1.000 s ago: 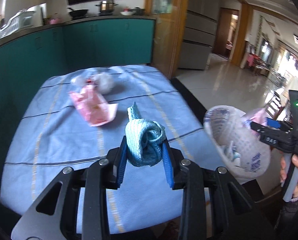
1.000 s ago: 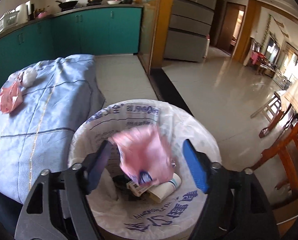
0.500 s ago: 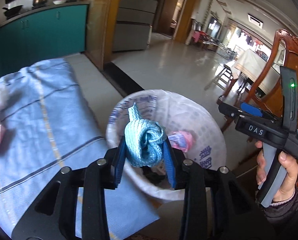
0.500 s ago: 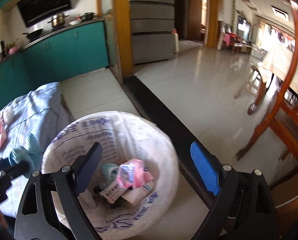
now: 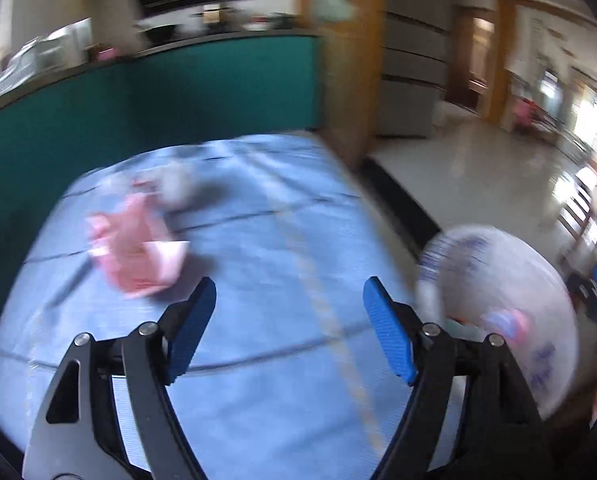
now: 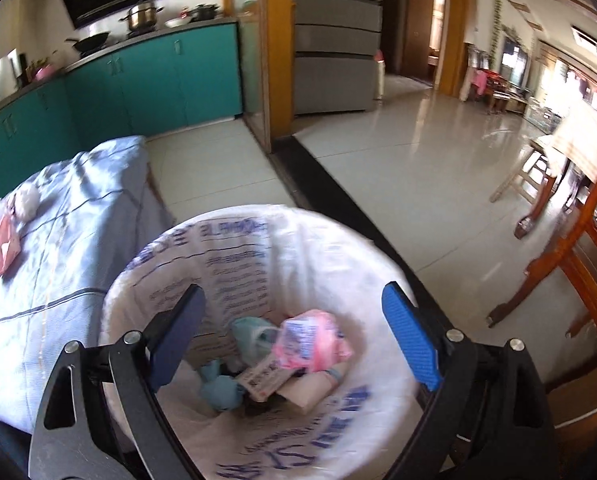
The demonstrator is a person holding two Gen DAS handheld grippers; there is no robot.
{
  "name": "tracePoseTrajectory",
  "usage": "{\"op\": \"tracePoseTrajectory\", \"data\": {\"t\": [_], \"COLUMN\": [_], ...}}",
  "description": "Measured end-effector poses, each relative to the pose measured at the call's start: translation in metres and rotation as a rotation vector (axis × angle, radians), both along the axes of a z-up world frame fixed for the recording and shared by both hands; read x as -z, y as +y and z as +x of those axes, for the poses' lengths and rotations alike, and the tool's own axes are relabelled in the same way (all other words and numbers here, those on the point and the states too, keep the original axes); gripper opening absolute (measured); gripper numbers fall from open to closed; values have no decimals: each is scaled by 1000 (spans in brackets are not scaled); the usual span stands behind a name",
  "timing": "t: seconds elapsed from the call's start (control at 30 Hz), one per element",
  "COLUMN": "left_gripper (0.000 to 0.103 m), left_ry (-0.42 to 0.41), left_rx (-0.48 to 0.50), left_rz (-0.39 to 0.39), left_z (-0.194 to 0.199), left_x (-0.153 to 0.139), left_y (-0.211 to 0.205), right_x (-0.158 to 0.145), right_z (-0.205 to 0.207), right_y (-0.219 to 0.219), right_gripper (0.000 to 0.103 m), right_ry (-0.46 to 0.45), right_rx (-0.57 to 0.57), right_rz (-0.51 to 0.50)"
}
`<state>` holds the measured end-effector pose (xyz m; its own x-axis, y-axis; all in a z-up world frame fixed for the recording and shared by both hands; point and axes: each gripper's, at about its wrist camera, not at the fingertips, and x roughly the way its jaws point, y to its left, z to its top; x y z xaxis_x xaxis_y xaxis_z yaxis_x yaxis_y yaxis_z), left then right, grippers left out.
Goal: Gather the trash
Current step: 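Carry the cloth and pink bag over the wastebasket and open both tools, then grasp the pink printed packet with the left tool while the right tool grasps the white bag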
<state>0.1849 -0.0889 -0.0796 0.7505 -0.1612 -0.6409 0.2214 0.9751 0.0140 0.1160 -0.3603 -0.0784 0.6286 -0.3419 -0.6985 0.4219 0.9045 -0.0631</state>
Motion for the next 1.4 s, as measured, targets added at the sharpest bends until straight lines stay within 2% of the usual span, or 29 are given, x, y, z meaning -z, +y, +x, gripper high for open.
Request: {"op": "tracePoseTrajectory", "data": {"t": [0.03,0.1,0.2,0.37,0.5,0.53,0.6,0.67,0.77,0.87,0.97,1.13,1.27,1.33,1.37,1.4], "left_gripper": [77,78,78,78,77,73,44,32,22,20,20,26,54,57,67,72], "left_ry": [10,33,50,89,134,144,173,195,183,174,164,141,118,108,108,105], "left_rx": [-92,-195,-277,-311,-286,-276,-254,-243,-233,-240,-262,-264,-255,-254,-252,-251], "left_rz": [-31,-79,-96,-100,-121,-132,-175,-203,-196,-170,-128,-74,-79,-77,-79,-81], "left_z": [12,30,53,85,105,109,109,106,97,78,55,33,26,24,24,24], "left_x": [1,4,10,21,33,36,42,46,46,43,39,29,23,22,23,23], "left_y": [25,57,91,117,123,126,133,141,147,161,177,196,205,208,209,210], "right_x": [2,5,8,11,15,17,20,22,22,20,15,6,15,22,27,32], "right_z": [5,16,32,50,64,67,75,84,99,121,149,216,279,305,317,324], "right_y": [7,22,41,68,88,94,104,113,130,150,180,258,311,327,333,337], "right_gripper": [88,88,88,88,88,88,88,88,88,88,88,88,88,88,88,88], "right_ry": [8,26,45,66,86,91,100,103,105,89,72,38,67,79,91,100], "right_rx": [-18,-50,-89,-144,-180,-190,-208,-224,-264,-311,-382,-544,-588,-574,-572,-567], "right_rz": [-3,-15,-26,-35,-45,-44,-44,-42,-24,32,86,61,38,10,11,11]}}
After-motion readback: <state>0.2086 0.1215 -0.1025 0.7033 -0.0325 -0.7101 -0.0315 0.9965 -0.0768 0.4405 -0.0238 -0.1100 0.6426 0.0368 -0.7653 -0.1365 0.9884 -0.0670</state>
